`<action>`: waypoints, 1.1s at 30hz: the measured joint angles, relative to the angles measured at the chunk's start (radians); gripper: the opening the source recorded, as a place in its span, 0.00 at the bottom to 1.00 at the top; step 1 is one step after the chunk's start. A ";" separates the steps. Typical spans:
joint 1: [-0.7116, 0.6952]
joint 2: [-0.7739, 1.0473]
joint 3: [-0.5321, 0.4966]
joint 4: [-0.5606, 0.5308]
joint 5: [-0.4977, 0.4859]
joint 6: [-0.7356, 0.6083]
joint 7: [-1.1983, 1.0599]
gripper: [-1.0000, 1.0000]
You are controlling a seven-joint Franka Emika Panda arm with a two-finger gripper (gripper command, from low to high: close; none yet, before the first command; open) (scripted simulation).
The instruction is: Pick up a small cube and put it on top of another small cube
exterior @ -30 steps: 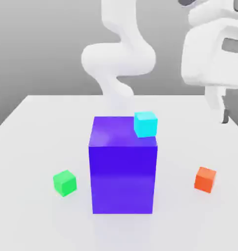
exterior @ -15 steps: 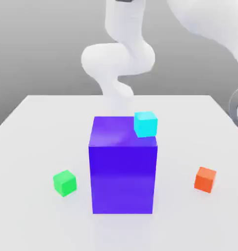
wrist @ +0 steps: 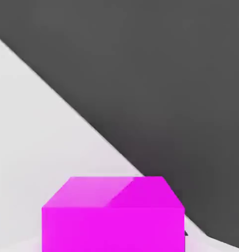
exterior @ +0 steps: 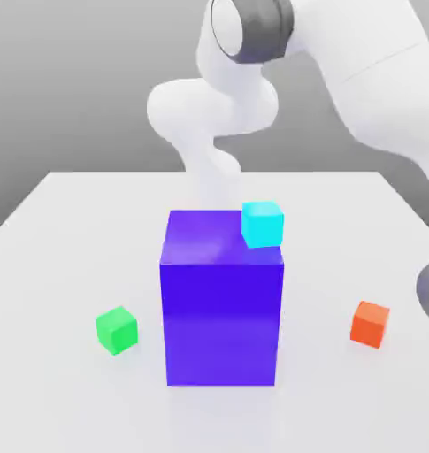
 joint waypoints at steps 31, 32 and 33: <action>-0.584 -0.853 -0.358 -0.839 0.278 0.202 -1.344 0.00; -0.586 -0.875 -0.390 -0.875 0.297 0.208 -1.391 0.00; -0.601 -0.889 -0.409 -0.912 0.298 0.209 -1.408 0.00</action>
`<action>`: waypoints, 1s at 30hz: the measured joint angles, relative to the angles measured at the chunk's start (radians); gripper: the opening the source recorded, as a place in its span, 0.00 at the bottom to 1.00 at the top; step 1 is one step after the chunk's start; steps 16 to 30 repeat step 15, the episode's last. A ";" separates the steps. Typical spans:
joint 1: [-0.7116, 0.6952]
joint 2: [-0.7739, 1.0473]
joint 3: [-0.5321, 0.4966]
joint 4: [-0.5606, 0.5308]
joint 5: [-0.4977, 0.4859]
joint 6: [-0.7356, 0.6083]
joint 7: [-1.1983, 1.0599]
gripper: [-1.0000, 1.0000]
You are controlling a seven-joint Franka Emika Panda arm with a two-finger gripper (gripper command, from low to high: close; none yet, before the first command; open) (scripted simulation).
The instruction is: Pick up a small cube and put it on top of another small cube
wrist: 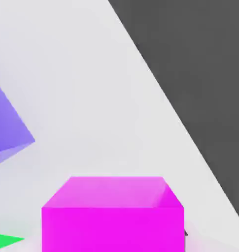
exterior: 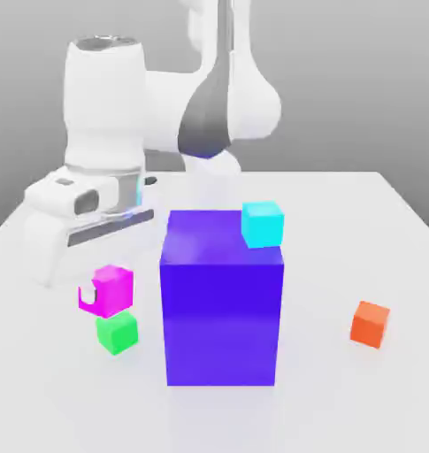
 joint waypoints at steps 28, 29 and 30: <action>-0.059 0.250 -0.052 -0.146 0.029 0.256 -0.040 1.00; -0.059 0.250 -0.052 -0.146 0.029 0.256 -0.040 1.00; -0.059 0.250 -0.052 -0.146 0.029 0.256 -0.040 1.00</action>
